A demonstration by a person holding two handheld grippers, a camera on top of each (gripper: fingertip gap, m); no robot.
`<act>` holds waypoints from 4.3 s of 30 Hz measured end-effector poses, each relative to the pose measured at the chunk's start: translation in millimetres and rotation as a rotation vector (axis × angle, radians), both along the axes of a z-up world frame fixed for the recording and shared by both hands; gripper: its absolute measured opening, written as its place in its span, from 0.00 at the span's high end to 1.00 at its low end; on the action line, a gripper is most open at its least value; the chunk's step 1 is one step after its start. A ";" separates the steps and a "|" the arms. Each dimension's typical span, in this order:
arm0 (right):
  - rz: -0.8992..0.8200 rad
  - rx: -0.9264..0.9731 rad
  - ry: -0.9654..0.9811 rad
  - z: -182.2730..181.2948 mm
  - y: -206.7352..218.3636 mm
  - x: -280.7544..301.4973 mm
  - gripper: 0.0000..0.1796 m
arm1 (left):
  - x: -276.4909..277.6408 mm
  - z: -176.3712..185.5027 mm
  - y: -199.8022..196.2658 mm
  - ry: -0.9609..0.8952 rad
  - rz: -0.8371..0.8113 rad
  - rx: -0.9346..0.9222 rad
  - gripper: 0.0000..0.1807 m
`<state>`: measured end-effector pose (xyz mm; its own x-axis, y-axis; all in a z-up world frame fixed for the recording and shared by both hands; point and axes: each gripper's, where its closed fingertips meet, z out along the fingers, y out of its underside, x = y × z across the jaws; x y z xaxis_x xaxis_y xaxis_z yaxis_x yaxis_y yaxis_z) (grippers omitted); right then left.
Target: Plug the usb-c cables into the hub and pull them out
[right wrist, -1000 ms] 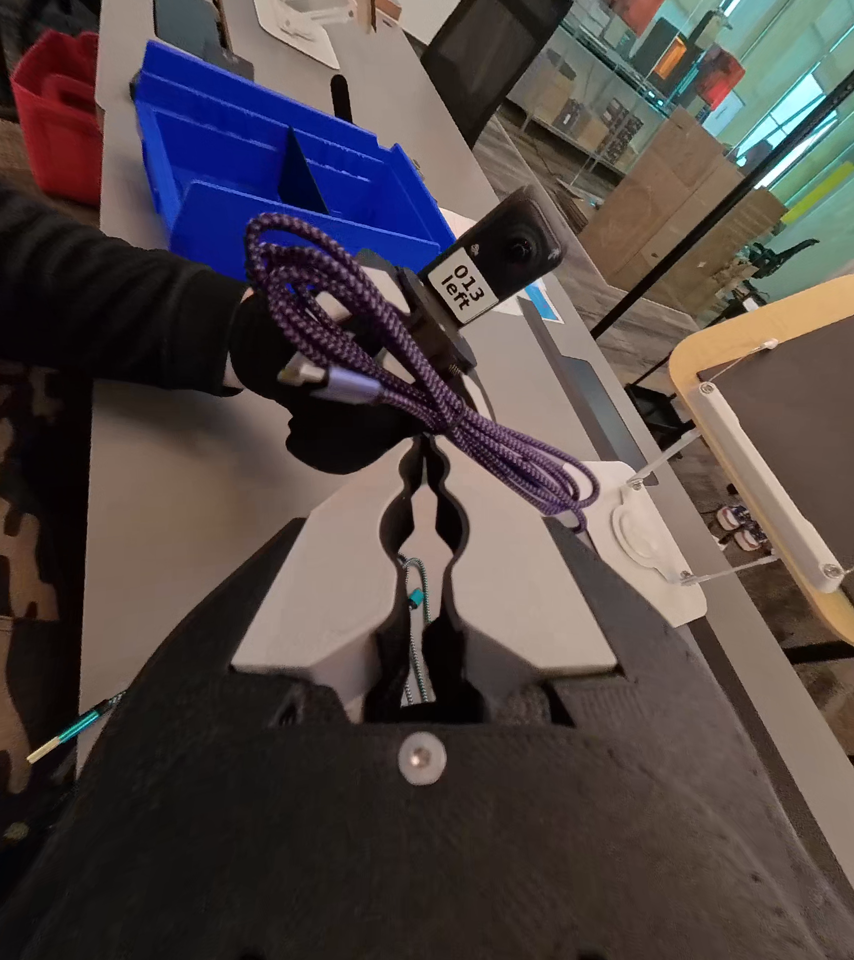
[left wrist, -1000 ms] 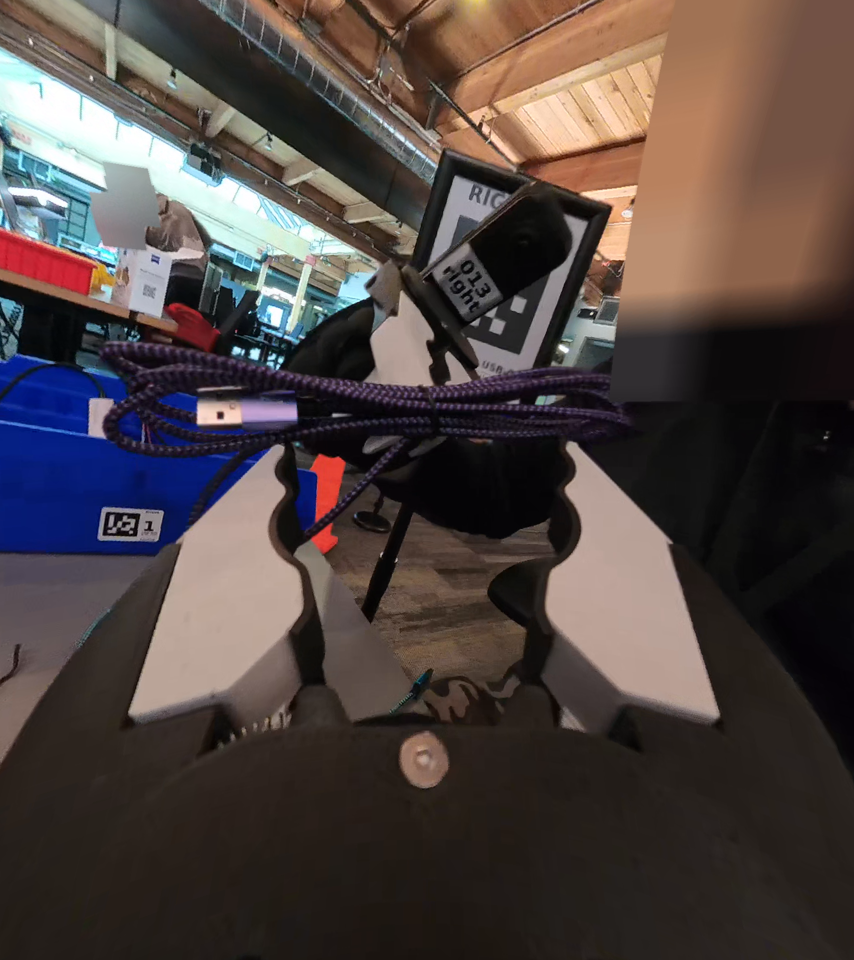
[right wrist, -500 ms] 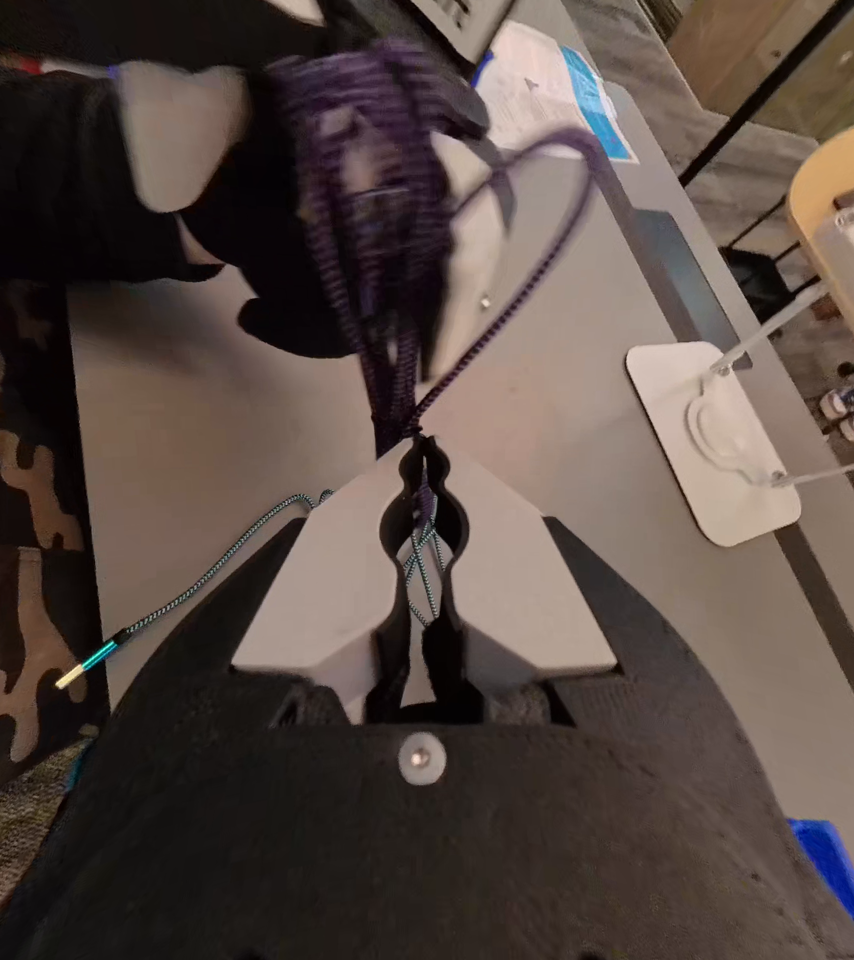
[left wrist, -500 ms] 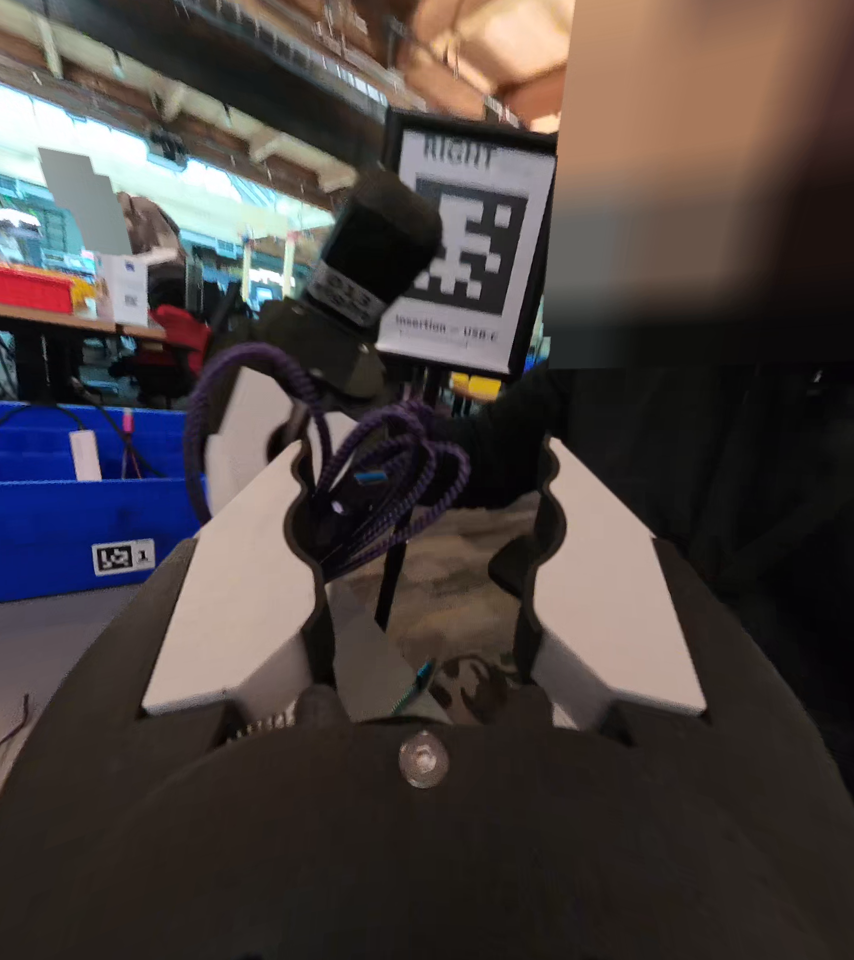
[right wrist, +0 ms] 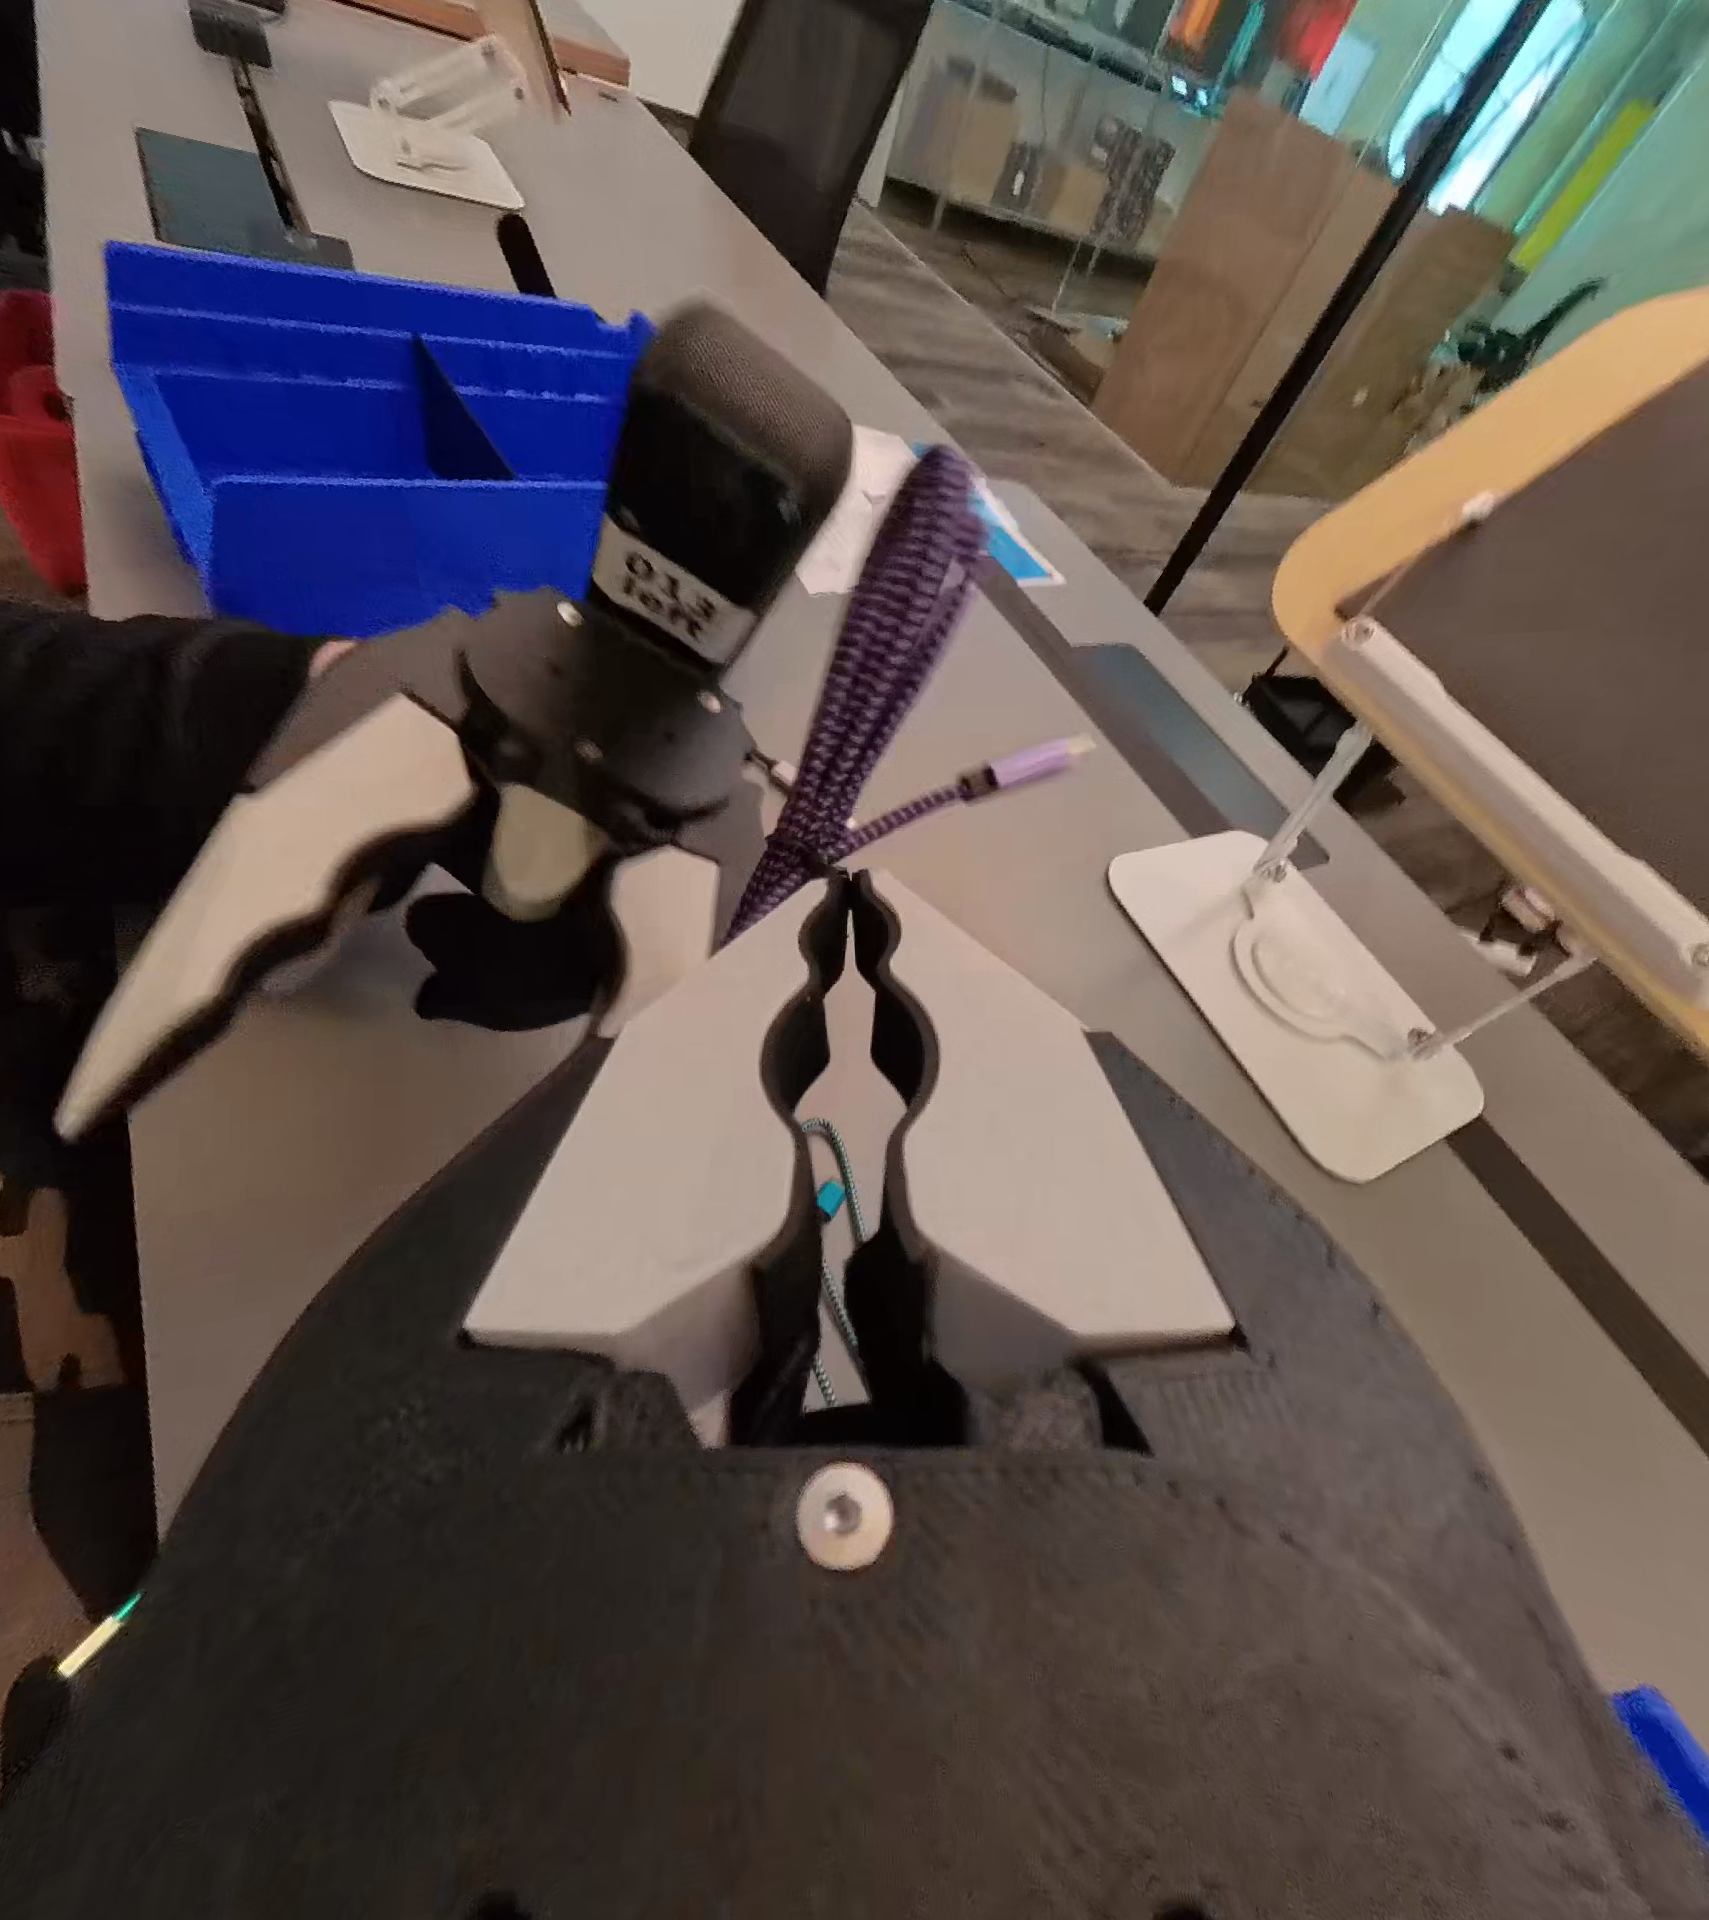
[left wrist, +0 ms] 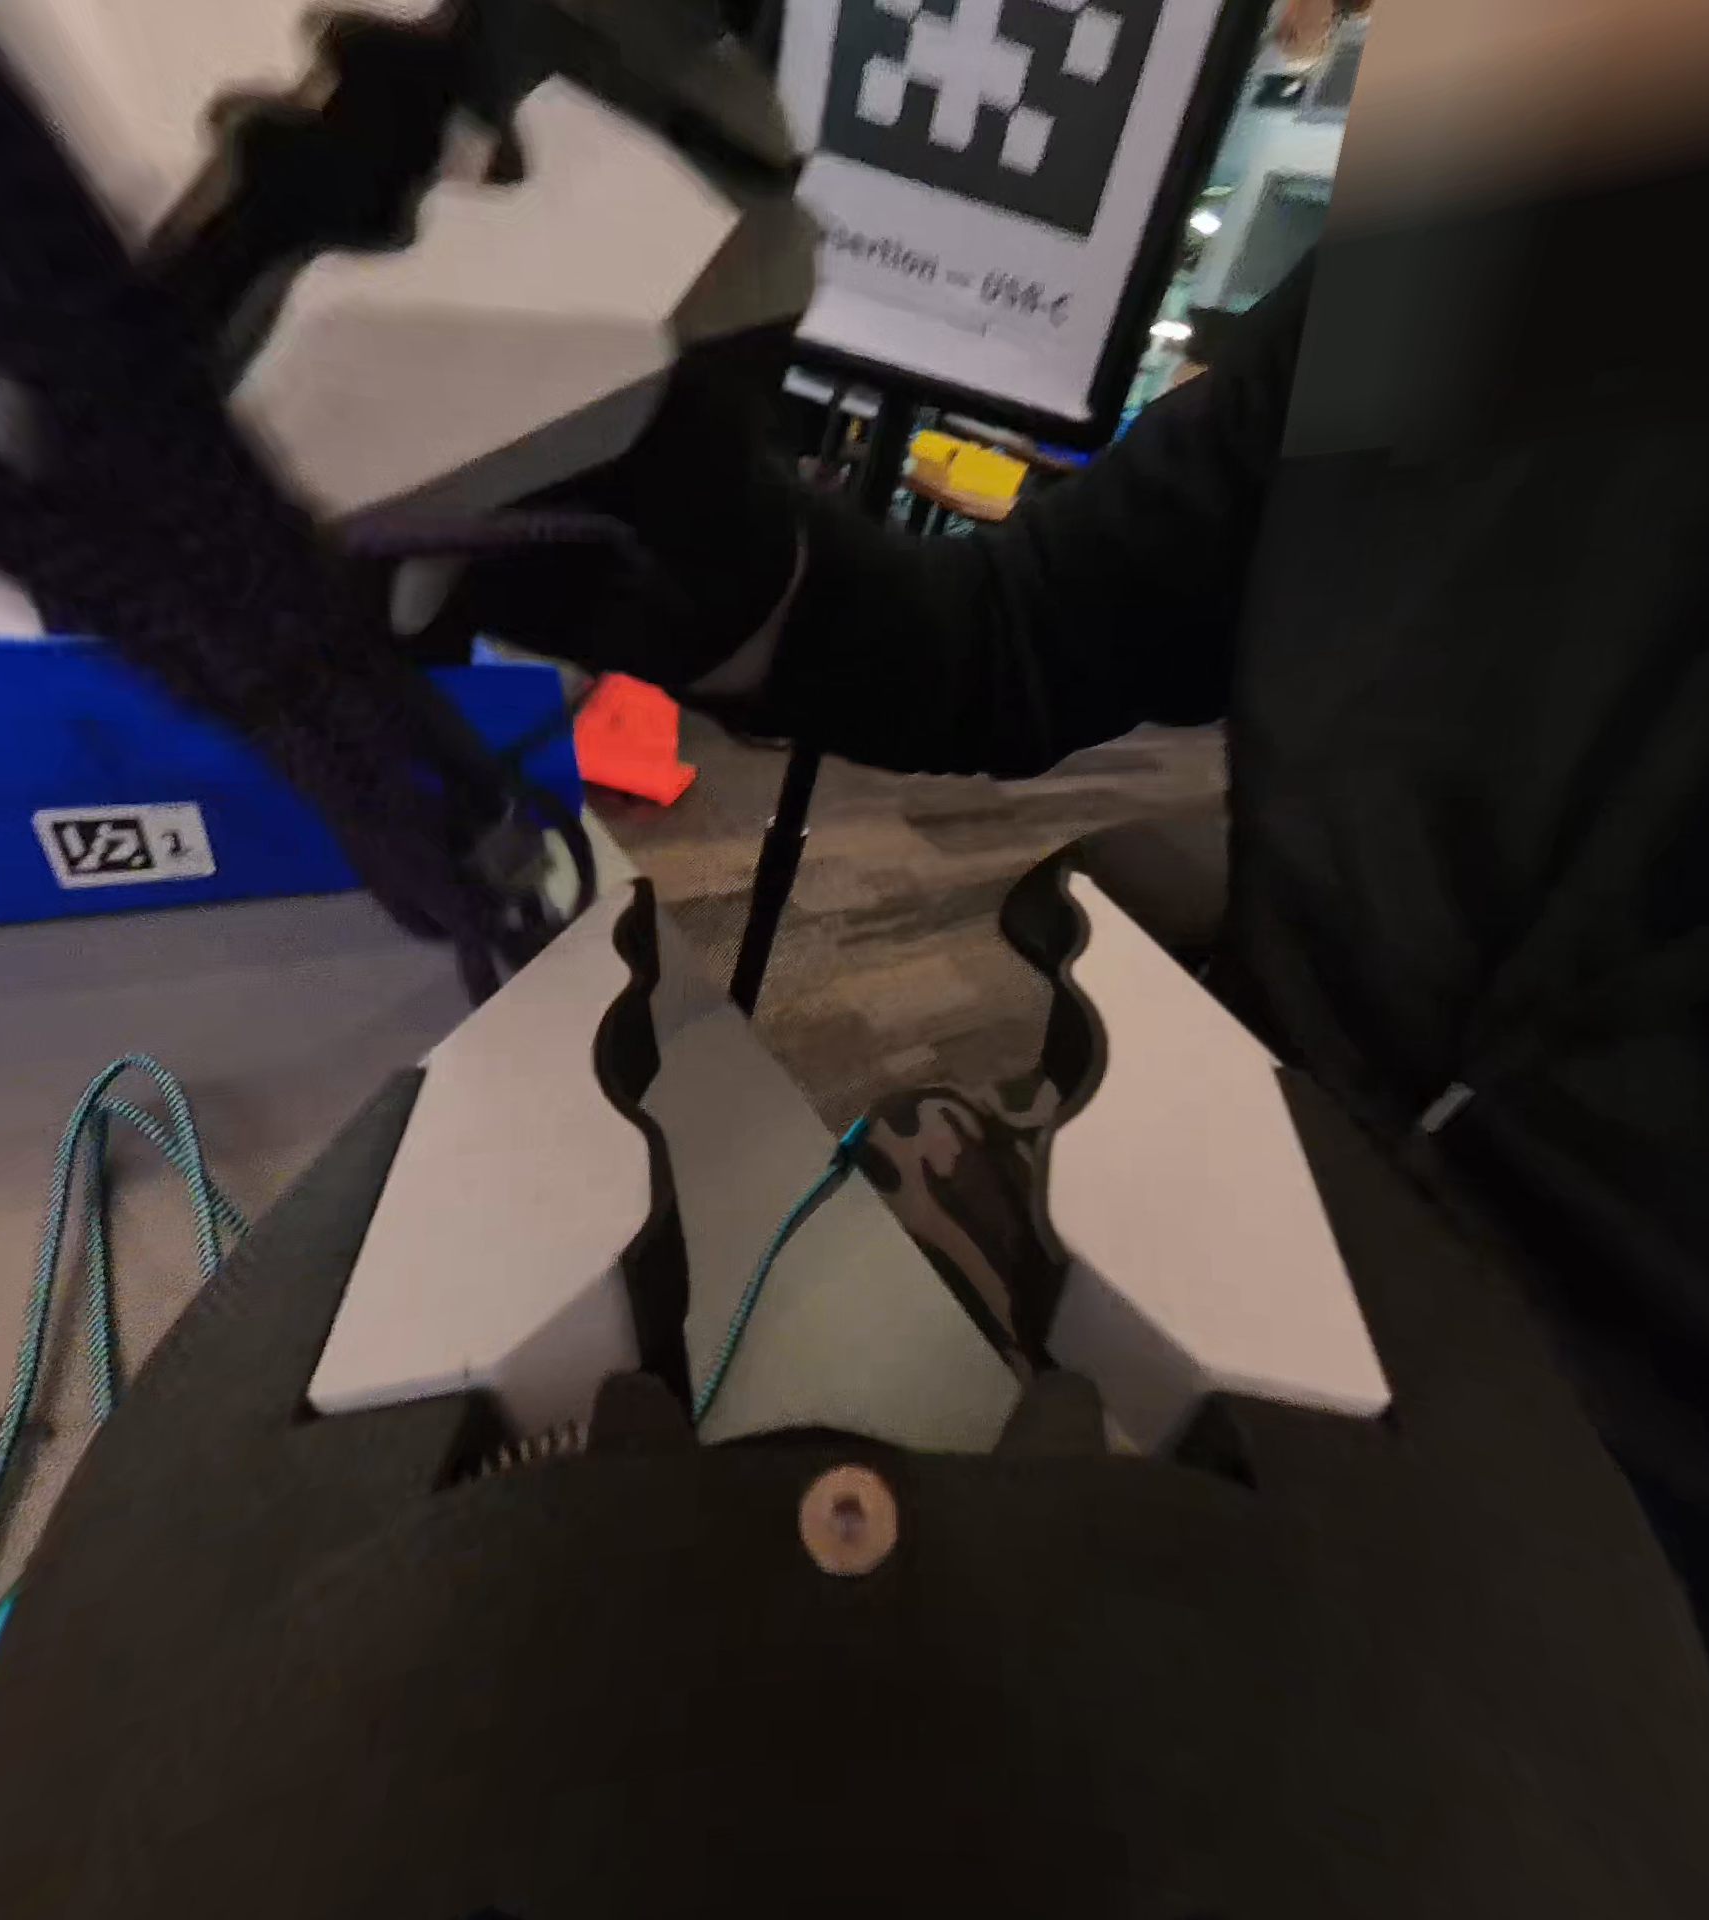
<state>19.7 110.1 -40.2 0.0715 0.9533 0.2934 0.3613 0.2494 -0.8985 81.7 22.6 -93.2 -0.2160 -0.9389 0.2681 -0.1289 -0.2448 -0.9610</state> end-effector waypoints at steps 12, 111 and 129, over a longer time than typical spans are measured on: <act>0.088 0.115 -0.004 6.6 -22.9 3.6 1.00 | -8.6 24.9 24.4 -0.188 0.056 -0.164 0.46; -0.415 -0.025 -1.090 -107.0 68.0 322.0 0.96 | -83.7 -0.6 155.8 -0.140 1.028 -0.007 0.88; -0.200 0.018 -0.696 -68.1 17.2 141.6 0.39 | -101.4 1.3 163.2 -0.148 1.090 -0.016 0.87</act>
<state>161.3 127.3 -108.3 0.0352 0.9362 0.3498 0.8882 0.1311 -0.4404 -19.8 185.7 -91.8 0.6958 -0.6424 0.3214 0.2801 -0.1694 -0.9449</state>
